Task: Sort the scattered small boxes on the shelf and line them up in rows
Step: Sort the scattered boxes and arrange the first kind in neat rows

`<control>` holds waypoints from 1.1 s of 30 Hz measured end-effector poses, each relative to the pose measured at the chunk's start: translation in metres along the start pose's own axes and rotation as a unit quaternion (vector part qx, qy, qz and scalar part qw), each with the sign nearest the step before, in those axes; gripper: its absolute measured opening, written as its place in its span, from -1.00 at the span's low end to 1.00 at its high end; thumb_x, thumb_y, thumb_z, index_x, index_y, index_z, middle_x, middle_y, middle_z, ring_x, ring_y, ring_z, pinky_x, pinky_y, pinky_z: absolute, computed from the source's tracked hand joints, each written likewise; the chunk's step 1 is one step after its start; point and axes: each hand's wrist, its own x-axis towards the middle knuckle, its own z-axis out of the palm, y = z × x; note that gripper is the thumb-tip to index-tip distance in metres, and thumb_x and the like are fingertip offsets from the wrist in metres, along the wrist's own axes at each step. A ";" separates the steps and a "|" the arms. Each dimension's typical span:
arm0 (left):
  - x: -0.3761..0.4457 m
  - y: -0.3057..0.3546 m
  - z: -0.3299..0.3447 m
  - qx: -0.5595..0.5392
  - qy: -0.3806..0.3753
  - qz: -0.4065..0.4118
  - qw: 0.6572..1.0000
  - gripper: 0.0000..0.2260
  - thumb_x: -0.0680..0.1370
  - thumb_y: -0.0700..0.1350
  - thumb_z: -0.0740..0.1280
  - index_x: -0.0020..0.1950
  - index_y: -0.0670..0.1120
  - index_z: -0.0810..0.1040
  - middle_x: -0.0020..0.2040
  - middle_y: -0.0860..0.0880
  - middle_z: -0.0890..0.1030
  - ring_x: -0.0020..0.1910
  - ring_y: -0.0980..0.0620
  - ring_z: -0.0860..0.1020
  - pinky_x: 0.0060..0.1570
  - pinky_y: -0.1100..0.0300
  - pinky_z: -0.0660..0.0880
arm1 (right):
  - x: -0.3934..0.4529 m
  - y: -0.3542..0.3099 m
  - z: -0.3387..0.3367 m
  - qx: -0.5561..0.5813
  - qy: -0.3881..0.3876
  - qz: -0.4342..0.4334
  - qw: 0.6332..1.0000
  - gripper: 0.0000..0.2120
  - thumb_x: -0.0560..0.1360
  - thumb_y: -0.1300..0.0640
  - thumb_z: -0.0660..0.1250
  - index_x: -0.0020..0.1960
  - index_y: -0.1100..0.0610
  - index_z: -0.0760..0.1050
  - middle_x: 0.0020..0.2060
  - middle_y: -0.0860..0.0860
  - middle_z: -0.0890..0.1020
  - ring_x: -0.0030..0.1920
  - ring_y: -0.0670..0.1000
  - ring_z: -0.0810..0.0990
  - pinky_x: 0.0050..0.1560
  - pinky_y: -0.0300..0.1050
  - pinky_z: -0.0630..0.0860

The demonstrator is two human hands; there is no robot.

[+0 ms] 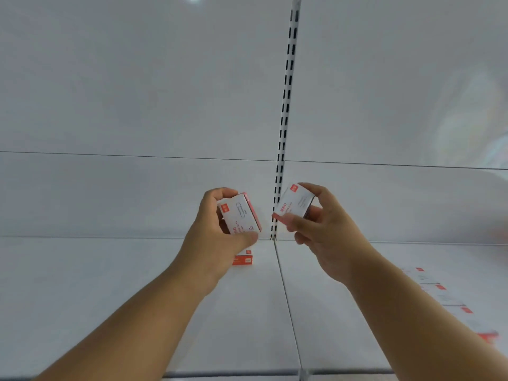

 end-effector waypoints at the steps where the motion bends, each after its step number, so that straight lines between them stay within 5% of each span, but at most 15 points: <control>1: -0.002 0.003 0.011 -0.032 -0.008 -0.008 0.999 -0.35 0.36 -0.27 0.58 0.02 0.44 0.39 0.08 0.05 0.59 0.07 -0.01 0.59 -0.13 0.16 0.64 | -0.005 -0.004 -0.009 0.025 0.000 0.003 1.000 -0.45 0.32 0.23 0.58 0.22 -0.05 0.48 -0.16 0.13 0.69 -0.30 0.00 0.55 -0.32 -0.20 0.47; 5: -0.007 0.016 0.055 -0.098 -0.030 -0.014 0.995 -0.41 0.39 -0.29 0.55 0.05 0.39 0.48 0.05 0.02 0.62 0.07 0.00 0.60 -0.25 0.31 0.58 | -0.022 -0.018 -0.054 0.080 -0.001 -0.012 0.997 -0.62 0.45 0.33 0.39 0.21 0.04 0.49 -0.16 0.11 0.69 -0.21 0.08 0.60 -0.28 -0.11 0.45; 7: -0.009 0.022 0.079 -0.098 -0.046 -0.019 0.994 -0.41 0.41 -0.31 0.52 0.10 0.37 0.51 0.09 0.00 0.61 0.12 -0.04 0.60 -0.03 0.16 0.62 | -0.028 -0.023 -0.081 0.082 0.011 -0.014 0.996 -0.66 0.51 0.39 0.33 0.18 0.07 0.49 -0.18 0.11 0.69 -0.20 0.11 0.61 -0.28 -0.09 0.48; 9: -0.013 0.028 0.104 -0.075 -0.061 -0.011 0.995 -0.39 0.43 -0.34 0.50 0.13 0.38 0.51 0.11 0.01 0.61 0.14 -0.04 0.60 0.10 0.04 0.60 | -0.033 -0.025 -0.110 0.078 0.026 -0.011 0.997 -0.67 0.49 0.41 0.35 0.15 0.09 0.48 -0.20 0.12 0.67 -0.22 0.12 0.59 -0.27 -0.08 0.50; 14: -0.016 0.035 0.172 -0.011 -0.092 -0.019 0.996 -0.39 0.50 -0.29 0.43 0.31 0.33 0.38 -0.04 0.16 0.69 -0.07 0.15 0.65 -0.03 0.20 0.50 | -0.040 -0.022 -0.185 0.026 0.032 0.028 0.999 -0.65 0.42 0.40 0.44 0.08 0.13 0.41 -0.13 0.20 0.68 -0.26 0.19 0.53 -0.14 0.06 0.46; 17: -0.013 0.039 0.201 0.000 -0.066 -0.045 0.997 -0.64 0.55 -0.27 0.37 0.21 0.16 0.52 -0.02 0.16 0.71 -0.02 0.07 0.65 -0.04 0.16 0.52 | -0.036 -0.018 -0.220 0.023 0.020 0.048 0.998 -0.65 0.43 0.39 0.44 0.07 0.11 0.38 -0.09 0.23 0.68 -0.28 0.16 0.57 -0.17 -0.01 0.52; 23: -0.015 0.031 0.229 0.122 0.001 -0.062 0.991 -0.69 0.58 -0.17 0.36 0.02 0.31 0.62 0.00 0.17 0.67 -0.05 0.14 0.64 -0.06 0.22 0.56 | -0.018 0.003 -0.257 -0.007 0.007 0.092 0.996 -0.69 0.47 0.36 0.41 0.11 0.06 0.48 -0.07 0.23 0.68 -0.16 0.20 0.72 -0.06 0.07 0.66; 33: 0.004 -0.009 0.246 0.299 -0.057 -0.130 0.944 -0.88 0.59 -0.08 0.35 0.11 0.09 0.55 0.05 0.13 0.59 0.00 0.12 0.57 -0.01 0.15 0.57 | 0.006 0.039 -0.259 -0.230 0.034 0.181 0.955 -0.85 0.46 0.15 0.47 -0.08 0.10 0.50 -0.12 0.09 0.66 -0.29 0.03 0.61 -0.38 -0.16 0.47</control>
